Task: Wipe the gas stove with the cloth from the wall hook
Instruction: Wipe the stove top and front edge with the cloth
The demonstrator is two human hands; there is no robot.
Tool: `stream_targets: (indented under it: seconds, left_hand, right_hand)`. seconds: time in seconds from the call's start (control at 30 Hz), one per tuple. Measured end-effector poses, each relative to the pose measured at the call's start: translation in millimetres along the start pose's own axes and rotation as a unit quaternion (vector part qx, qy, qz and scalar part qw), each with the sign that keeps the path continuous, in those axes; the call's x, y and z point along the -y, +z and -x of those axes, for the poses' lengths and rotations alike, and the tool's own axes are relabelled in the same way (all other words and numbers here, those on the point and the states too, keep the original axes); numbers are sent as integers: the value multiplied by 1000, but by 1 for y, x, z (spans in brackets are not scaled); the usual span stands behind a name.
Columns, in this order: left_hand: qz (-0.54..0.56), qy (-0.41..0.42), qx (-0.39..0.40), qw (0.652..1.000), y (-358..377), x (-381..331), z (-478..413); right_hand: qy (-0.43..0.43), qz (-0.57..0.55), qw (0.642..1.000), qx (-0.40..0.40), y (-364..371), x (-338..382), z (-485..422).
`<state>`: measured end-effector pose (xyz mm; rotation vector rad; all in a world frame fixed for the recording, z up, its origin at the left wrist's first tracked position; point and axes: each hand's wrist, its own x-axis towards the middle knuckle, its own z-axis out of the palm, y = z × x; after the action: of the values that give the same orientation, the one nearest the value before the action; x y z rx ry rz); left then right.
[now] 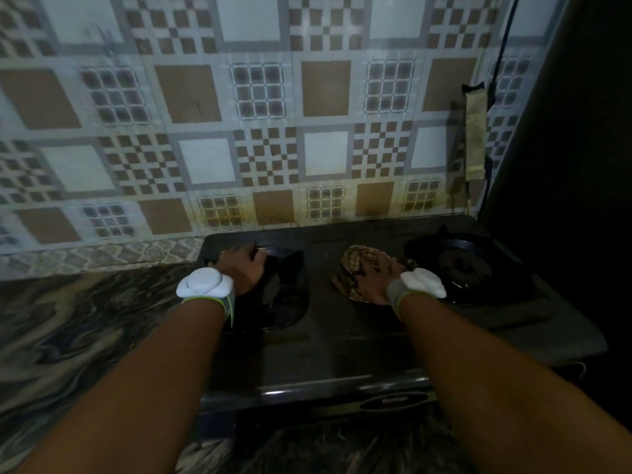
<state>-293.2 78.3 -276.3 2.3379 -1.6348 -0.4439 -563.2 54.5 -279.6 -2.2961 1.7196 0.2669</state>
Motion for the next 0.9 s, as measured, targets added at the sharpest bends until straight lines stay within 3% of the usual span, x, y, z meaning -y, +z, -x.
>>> stream_targets:
  seconds: [0.23, 0.43, 0.57, 0.7, 0.9]
  left_hand:
    - [54, 24, 3, 998, -11, 38, 49]
    - [80, -32, 29, 996, -23, 65, 76]
    - [141, -91, 5, 986, -23, 84, 88]
    - [175, -87, 10, 981, -26, 90, 106]
    - [233, -96, 38, 967, -40, 109, 121]
  right_hand:
    - [13, -41, 999, 15, 36, 77, 18]
    - [12, -44, 999, -1, 41, 78, 42]
    - [-29, -23, 999, -9, 37, 89, 82]
    - [-7, -33, 999, 18, 52, 93, 93]
    - [22, -48, 999, -12, 84, 115, 88]
